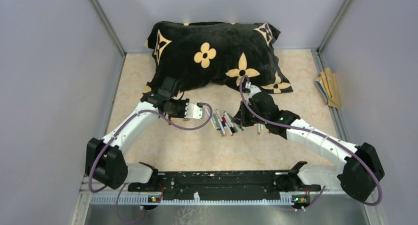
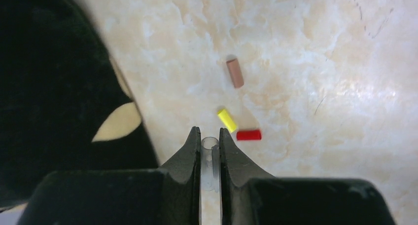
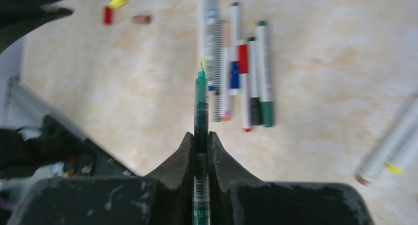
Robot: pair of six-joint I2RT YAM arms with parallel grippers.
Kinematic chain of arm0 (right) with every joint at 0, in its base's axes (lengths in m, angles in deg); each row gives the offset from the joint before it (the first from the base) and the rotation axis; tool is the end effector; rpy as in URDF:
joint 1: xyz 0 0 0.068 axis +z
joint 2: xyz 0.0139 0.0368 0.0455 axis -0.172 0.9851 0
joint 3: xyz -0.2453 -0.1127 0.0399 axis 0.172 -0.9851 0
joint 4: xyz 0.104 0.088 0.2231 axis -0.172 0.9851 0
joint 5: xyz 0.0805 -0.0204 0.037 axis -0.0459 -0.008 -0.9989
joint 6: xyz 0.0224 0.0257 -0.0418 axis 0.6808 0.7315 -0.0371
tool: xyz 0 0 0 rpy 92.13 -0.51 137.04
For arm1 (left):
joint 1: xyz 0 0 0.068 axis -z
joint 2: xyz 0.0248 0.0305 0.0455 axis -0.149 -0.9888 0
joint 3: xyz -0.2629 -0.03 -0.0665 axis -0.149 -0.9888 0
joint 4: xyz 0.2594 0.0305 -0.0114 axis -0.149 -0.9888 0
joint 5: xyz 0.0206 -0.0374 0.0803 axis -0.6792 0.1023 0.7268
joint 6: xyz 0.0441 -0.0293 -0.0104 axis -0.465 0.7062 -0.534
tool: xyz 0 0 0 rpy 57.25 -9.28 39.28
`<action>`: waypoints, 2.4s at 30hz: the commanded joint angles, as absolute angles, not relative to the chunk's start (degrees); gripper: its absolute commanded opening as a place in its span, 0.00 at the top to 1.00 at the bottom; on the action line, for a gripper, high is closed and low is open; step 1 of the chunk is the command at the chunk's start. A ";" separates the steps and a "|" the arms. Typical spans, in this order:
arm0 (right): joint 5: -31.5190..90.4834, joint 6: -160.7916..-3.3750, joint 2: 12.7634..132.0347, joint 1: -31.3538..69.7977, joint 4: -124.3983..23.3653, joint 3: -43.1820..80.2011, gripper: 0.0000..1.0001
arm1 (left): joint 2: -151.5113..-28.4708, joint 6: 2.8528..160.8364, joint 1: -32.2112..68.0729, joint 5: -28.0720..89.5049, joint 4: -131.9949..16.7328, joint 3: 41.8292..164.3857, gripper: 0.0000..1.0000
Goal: Open the pen caps
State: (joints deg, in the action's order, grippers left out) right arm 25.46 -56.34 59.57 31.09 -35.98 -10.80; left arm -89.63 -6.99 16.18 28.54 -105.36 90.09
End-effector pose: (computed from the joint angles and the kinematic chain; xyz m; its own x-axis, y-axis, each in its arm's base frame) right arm 0.1906 0.1750 0.2573 -0.7946 0.0076 -0.6070 -0.3993 0.7466 0.5321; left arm 0.2297 -0.1131 0.2633 0.3020 0.9170 -0.2606 0.8867 -0.1699 0.4300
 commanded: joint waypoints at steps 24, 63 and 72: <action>62.28 -59.28 63.49 17.45 -50.62 -26.15 1.00 | -102.78 10.07 16.20 21.92 -90.32 77.44 0.67; 47.87 -66.66 81.47 32.99 -50.06 -5.59 0.63 | -97.13 22.50 1.39 8.77 -111.20 106.02 0.01; 47.95 -66.49 85.89 33.17 -50.67 -5.45 0.78 | -94.57 22.59 -0.04 6.41 -110.38 102.34 0.01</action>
